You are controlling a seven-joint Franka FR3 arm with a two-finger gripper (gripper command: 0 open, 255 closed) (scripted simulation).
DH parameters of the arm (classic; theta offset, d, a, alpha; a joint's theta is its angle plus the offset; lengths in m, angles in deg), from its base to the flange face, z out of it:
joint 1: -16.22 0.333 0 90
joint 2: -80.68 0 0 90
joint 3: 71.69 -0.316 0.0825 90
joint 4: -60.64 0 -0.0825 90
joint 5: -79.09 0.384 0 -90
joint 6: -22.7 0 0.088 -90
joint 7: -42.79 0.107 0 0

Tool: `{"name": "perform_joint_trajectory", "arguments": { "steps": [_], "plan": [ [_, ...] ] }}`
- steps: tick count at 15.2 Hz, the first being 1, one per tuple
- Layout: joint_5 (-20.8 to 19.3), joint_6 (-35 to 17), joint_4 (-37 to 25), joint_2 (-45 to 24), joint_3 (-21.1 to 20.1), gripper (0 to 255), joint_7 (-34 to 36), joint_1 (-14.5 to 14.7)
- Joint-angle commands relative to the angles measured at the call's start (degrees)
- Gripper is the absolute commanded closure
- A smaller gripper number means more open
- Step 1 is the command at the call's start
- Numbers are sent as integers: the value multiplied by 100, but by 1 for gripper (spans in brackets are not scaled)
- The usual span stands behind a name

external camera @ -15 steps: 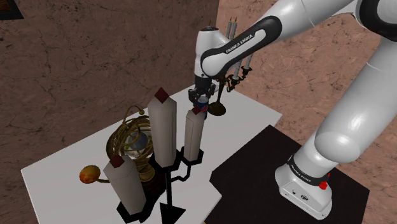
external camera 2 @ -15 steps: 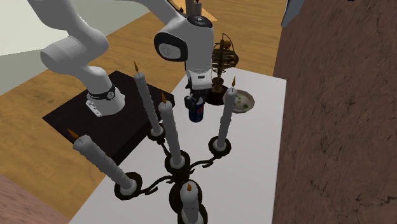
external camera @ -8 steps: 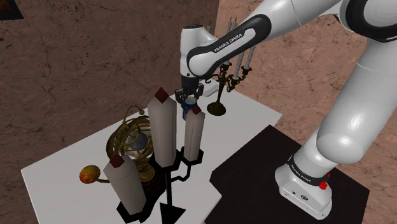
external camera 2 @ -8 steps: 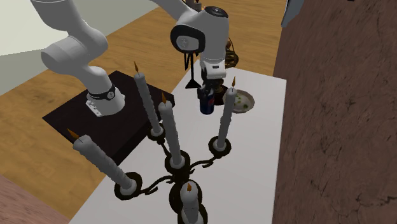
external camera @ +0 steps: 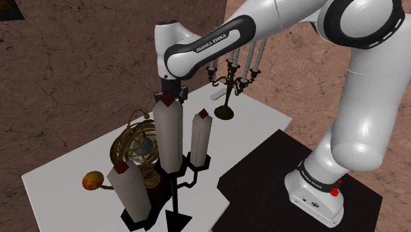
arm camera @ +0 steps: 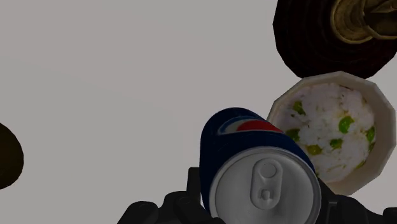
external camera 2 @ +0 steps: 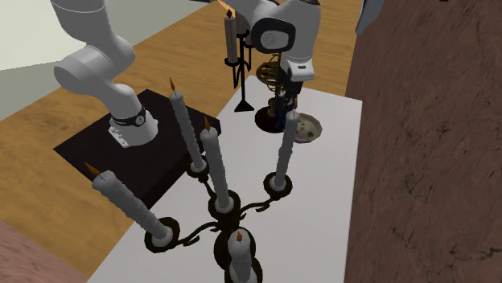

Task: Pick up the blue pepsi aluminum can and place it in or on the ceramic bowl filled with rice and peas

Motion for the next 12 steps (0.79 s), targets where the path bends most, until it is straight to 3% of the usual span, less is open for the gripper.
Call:
{"name": "perform_joint_trajectory", "arguments": {
  "steps": [1, 7, 10, 12],
  "plan": [
    [-96, 206, -509, -320, -28, 255, 226, 192],
    [-355, 967, -2325, -1422, -35, 255, 721, 815],
    [-480, 1536, -3653, -2186, -2, 255, 903, 1217],
    [-490, 1411, -3570, -2229, 13, 255, 912, 1218]
  ]
}}
